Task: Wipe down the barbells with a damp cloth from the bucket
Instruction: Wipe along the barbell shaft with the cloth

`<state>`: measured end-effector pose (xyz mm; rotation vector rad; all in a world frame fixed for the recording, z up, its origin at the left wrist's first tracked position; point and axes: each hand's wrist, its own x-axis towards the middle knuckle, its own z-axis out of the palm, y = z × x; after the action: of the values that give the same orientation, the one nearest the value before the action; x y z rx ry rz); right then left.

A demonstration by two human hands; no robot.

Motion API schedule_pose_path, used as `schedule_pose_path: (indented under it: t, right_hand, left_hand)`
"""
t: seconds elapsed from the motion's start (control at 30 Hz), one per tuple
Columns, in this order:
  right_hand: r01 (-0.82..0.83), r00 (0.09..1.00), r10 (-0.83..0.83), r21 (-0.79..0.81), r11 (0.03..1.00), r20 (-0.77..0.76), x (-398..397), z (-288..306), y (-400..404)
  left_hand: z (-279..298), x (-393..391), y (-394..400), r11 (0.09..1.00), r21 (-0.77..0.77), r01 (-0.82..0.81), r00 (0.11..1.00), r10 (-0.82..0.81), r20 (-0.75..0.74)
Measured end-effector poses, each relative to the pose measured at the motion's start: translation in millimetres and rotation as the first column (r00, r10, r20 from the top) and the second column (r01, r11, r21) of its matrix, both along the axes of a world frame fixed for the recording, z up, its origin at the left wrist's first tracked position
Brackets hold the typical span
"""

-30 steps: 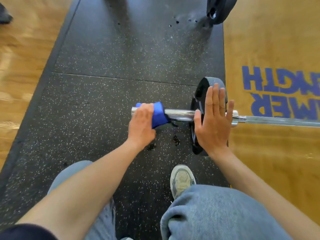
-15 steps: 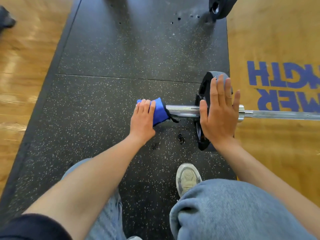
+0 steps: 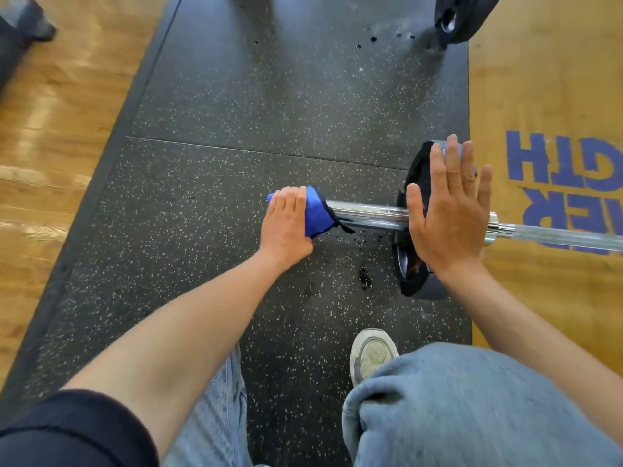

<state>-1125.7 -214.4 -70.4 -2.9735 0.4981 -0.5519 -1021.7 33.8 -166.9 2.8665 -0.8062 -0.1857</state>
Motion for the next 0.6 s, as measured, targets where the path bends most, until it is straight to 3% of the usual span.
schedule_pose_path:
  t: [0.07, 0.17, 0.3, 0.43, 0.6]
  right_hand:
    - [-0.004, 1.000, 0.004, 0.006, 1.000, -0.004, 6, 2, -2]
    - [0.021, 1.000, -0.021, 0.027, 0.999, -0.009, 17, 6, -9]
    - [-0.002, 1.000, 0.000, 0.087, 0.996, 0.028, 41, 14, -22]
    - [0.019, 0.992, -0.031, 0.102, 0.995, 0.119, 40, 21, -19]
    - [0.036, 0.997, -0.039, 0.036, 0.999, 0.065, 20, -4, -11]
  left_hand:
    - [1, -5, -24, 1.000, 0.021, -0.008, 1.000, 0.008, -0.012]
    - [-1, -10, -51, 0.992, -0.070, 0.109, 0.994, -0.110, -0.001]
    - [-2, 18, -34, 0.984, -0.140, 0.114, 0.993, -0.111, 0.033]
    - [-6, 43, -26, 0.995, -0.032, 0.089, 0.994, -0.087, 0.069]
    - [-7, 54, -47, 0.988, 0.031, 0.150, 0.985, -0.152, 0.082]
